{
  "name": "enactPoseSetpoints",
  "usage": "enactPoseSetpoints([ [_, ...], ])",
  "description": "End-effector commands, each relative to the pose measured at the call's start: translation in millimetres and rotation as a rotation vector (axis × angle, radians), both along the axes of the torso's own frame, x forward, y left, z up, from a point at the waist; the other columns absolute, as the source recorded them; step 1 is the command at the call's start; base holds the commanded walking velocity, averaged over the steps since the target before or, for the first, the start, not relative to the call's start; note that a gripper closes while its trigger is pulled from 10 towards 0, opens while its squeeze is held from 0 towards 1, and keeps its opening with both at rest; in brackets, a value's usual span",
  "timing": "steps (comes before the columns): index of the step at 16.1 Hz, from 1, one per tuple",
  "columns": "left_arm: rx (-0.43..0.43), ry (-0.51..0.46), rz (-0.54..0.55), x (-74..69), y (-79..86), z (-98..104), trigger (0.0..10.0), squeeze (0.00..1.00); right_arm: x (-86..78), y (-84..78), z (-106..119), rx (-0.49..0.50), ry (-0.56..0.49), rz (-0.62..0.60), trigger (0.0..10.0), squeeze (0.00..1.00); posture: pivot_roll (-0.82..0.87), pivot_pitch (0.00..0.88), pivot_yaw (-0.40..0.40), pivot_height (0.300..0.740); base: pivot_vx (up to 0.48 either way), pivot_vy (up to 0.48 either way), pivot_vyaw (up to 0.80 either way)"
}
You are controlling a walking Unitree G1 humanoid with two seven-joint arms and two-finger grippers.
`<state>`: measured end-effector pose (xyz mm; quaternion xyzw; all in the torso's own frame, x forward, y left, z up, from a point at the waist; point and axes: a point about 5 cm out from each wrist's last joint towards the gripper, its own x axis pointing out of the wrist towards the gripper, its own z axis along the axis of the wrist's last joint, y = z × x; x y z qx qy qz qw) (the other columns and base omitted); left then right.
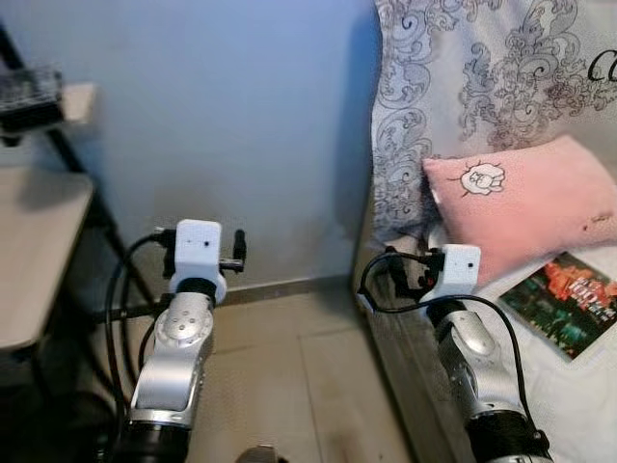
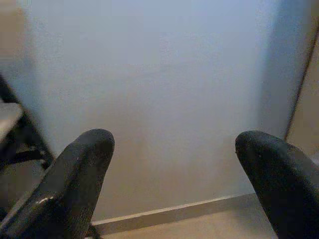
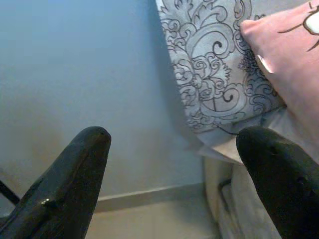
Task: Clean up the room
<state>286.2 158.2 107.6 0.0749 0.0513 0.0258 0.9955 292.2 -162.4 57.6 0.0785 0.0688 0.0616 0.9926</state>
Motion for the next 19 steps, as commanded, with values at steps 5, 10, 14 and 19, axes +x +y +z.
enactPoseSetpoints([
  [5,0.015,-0.031,-0.01,-0.2,-0.3,7.5,10.0,0.0,-0.1,0.3,1.7,0.004,-0.02,-0.006,10.0,0.05,-0.01,0.0,0.036,0.74,0.48,0.0,0.59],
  [10,0.009,-0.025,-0.046,4.1,-0.1,8.6,10.0,0.0,2.4,2.2,2.6,-0.018,-0.029,-0.018,10.0,0.0,-0.01,0.0,0.039,0.74,0.48,0.0,0.22],
  [14,0.011,-0.027,-0.062,6.8,1.3,10.3,10.0,0.0,0.6,1.4,0.8,-0.046,-0.029,-0.029,10.0,0.0,-0.01,0.0,0.044,0.74,0.48,0.0,-0.19],
  [19,-0.002,-0.017,-0.076,4.5,-3.6,6.6,10.0,0.0,0.7,0.3,0.5,-0.05,-0.018,-0.041,10.0,0.0,-0.02,0.0,0.045,0.74,0.48,0.0,0.0],
])
